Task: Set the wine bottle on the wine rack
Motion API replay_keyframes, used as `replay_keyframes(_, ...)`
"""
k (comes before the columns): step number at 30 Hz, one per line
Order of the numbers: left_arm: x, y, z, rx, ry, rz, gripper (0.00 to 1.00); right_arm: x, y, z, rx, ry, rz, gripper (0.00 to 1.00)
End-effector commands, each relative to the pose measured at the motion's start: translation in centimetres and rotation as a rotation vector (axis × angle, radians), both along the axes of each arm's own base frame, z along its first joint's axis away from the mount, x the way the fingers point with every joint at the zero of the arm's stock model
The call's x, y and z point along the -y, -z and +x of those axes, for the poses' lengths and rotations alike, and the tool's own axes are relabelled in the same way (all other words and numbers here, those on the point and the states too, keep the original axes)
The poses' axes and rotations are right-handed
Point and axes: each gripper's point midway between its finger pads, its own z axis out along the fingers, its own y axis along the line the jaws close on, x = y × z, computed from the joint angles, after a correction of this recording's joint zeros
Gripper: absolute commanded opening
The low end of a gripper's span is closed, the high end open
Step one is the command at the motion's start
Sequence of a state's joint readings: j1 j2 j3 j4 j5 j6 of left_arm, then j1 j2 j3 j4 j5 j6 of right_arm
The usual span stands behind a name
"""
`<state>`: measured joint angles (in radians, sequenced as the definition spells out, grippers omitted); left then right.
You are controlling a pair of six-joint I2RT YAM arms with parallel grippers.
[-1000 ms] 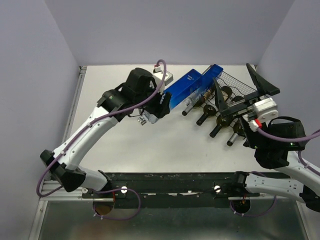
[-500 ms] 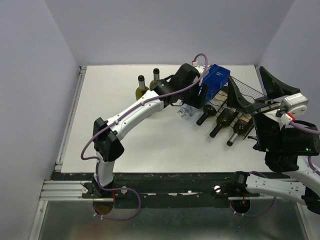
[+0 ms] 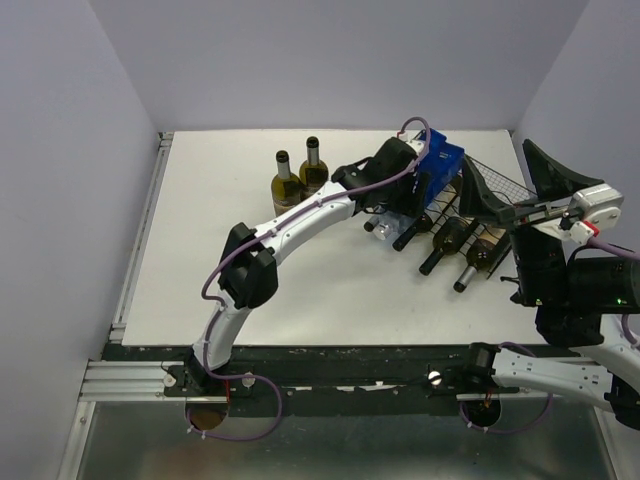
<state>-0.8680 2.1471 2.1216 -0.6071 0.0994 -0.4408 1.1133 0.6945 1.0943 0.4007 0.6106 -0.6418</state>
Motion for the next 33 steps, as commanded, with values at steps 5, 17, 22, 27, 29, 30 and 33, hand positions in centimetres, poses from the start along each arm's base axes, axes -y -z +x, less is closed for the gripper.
replay_keyframes(5,4.3,-8.6,2.8,0.155,-0.048,-0.293,0.00,1.0,1.5,0.0,-0.064,0.003,0.036,0.99)
replay_keyframes(17,6.1,-5.5,5.2,0.225,-0.038,-0.245,0.00,1.4,2.7,0.3,-0.100,0.031,0.023,0.99)
replay_keyframes(22,5.9,-4.2,5.5,0.229,-0.040,-0.208,0.00,1.4,3.4,0.5,-0.122,0.041,0.001,0.99)
replay_keyframes(27,5.5,-2.8,5.5,0.221,-0.041,-0.158,0.00,1.6,3.9,0.6,-0.135,0.047,0.007,0.99)
replay_keyframes(29,5.4,-2.4,5.7,0.224,-0.048,-0.146,0.04,1.6,4.1,0.6,-0.139,0.050,0.007,0.99)
replay_keyframes(30,5.3,-2.3,5.7,0.224,-0.048,-0.142,0.09,1.6,4.1,0.7,-0.140,0.051,0.003,0.99)
replay_keyframes(33,5.4,-2.2,5.8,0.225,-0.048,-0.142,0.16,1.3,4.3,0.8,-0.145,0.055,-0.007,0.99)
